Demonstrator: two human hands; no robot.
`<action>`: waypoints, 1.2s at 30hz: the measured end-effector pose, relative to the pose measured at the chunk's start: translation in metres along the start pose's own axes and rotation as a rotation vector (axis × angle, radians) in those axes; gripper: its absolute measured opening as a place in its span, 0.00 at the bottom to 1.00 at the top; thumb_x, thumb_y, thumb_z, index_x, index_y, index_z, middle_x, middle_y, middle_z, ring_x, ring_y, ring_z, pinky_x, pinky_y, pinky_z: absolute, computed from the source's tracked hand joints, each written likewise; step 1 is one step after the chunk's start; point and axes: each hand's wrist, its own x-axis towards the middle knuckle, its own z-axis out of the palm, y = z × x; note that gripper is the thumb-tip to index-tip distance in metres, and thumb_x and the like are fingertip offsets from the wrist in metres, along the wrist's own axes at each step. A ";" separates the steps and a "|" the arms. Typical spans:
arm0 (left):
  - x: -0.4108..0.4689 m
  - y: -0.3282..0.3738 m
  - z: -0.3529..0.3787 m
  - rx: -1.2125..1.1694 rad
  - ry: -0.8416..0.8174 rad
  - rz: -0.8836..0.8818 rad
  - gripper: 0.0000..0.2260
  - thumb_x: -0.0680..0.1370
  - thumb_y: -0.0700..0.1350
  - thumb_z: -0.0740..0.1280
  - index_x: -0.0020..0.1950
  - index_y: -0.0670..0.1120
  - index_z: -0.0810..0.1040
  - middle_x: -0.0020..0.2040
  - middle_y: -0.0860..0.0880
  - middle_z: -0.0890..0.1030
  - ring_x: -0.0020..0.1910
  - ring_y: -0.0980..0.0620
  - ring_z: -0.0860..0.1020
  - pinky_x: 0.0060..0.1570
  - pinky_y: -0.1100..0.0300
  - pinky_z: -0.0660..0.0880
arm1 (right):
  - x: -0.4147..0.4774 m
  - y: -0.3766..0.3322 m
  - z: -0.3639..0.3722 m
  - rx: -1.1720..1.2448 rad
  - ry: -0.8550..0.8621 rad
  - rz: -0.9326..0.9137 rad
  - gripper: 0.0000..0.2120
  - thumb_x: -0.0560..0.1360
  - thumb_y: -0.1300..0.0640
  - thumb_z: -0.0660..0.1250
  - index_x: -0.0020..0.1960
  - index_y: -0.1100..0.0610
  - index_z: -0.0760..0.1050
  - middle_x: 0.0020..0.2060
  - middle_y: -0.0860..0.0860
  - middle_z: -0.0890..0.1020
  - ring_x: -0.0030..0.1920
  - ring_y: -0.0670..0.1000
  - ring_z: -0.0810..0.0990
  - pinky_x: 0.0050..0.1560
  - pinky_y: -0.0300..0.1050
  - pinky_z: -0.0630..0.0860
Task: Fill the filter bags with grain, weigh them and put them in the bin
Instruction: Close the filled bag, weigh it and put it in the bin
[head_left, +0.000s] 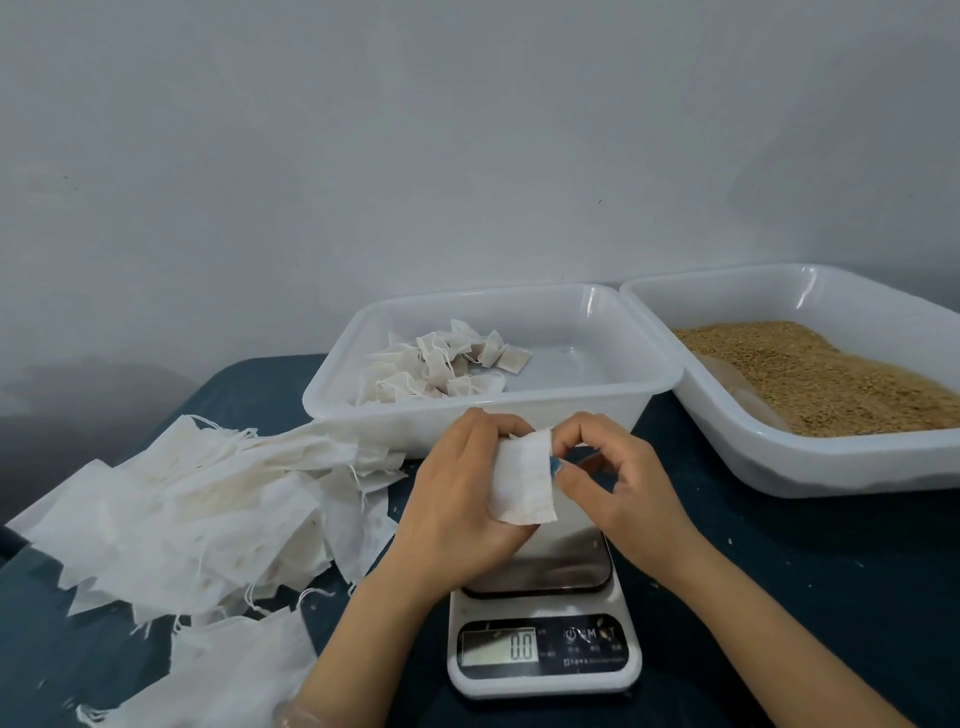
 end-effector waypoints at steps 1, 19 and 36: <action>0.000 0.000 -0.001 -0.006 -0.006 -0.021 0.20 0.70 0.55 0.69 0.58 0.47 0.74 0.51 0.56 0.75 0.48 0.58 0.75 0.44 0.67 0.70 | 0.000 0.001 0.000 -0.012 0.008 0.001 0.11 0.68 0.49 0.63 0.42 0.56 0.76 0.40 0.46 0.79 0.44 0.50 0.78 0.43 0.40 0.74; 0.000 -0.003 -0.006 0.328 -0.045 -0.046 0.20 0.73 0.57 0.64 0.58 0.44 0.75 0.49 0.49 0.75 0.46 0.48 0.75 0.44 0.54 0.71 | -0.004 0.003 0.004 -0.293 -0.004 -0.236 0.12 0.70 0.59 0.65 0.50 0.55 0.84 0.50 0.43 0.79 0.46 0.47 0.76 0.38 0.40 0.74; 0.002 -0.012 -0.011 -0.040 -0.283 -0.106 0.14 0.71 0.57 0.70 0.54 0.54 0.79 0.46 0.58 0.81 0.46 0.58 0.79 0.45 0.55 0.76 | -0.006 0.009 -0.009 -0.675 -0.140 -0.457 0.09 0.77 0.57 0.65 0.55 0.53 0.80 0.41 0.44 0.81 0.46 0.48 0.77 0.34 0.46 0.76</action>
